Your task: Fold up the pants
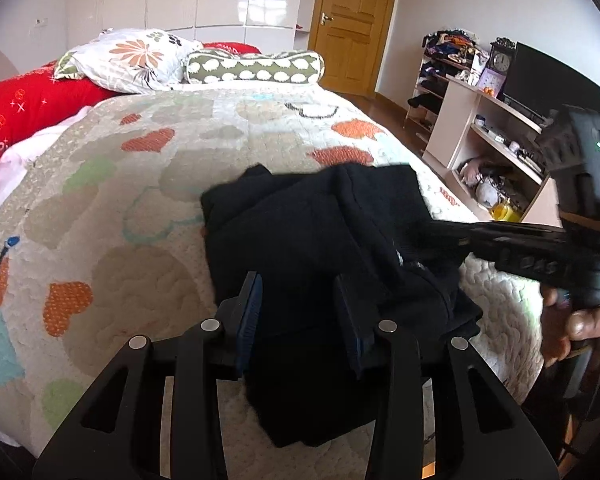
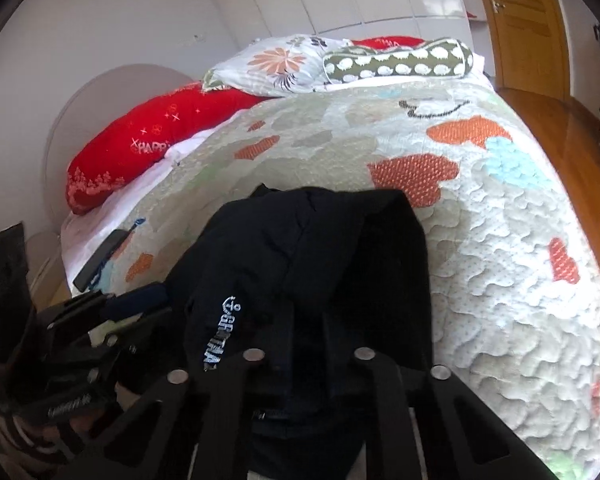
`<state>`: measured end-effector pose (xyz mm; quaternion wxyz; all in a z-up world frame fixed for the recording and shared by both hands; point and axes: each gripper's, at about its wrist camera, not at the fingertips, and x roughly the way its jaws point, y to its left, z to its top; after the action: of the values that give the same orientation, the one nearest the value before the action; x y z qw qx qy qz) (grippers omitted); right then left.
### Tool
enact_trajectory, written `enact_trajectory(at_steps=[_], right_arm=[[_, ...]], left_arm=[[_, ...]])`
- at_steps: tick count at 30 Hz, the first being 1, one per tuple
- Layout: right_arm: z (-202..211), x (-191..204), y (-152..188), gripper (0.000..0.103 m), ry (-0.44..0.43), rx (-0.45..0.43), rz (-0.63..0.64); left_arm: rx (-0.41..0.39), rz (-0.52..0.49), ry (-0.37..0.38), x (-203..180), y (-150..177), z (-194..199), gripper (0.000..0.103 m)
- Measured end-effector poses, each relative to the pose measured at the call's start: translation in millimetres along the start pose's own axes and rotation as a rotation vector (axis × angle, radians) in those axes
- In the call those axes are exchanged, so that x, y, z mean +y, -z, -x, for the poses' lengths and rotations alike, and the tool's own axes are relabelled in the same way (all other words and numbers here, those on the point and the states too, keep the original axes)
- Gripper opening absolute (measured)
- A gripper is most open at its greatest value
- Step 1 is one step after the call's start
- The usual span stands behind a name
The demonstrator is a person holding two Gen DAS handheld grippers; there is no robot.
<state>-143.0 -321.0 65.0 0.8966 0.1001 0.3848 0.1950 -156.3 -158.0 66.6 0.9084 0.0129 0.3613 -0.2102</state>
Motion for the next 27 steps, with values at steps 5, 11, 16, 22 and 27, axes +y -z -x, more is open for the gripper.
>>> enact_trajectory(at_steps=[5,11,16,22,27], right_arm=[[33,-11,-4,0.005,0.044,-0.039,-0.001],[3,-16,9,0.005,0.122,0.046,-0.012],[16,-28,7,0.010,0.124,-0.005,-0.116],[26,0,-20,0.011,0.044,-0.076,-0.049],[-27,28,-48,0.012,-0.023,0.021,0.031]], left_arm=[[-0.021,-0.006,0.023,-5,-2,7,0.037],[0.007,-0.081,-0.016,-22,13,-9,0.041],[0.007,-0.058,0.007,-15,4,1,0.041],[-0.010,-0.011,-0.013,1,-10,4,0.041],[0.034,-0.004,0.011,-3,11,-5,0.041]])
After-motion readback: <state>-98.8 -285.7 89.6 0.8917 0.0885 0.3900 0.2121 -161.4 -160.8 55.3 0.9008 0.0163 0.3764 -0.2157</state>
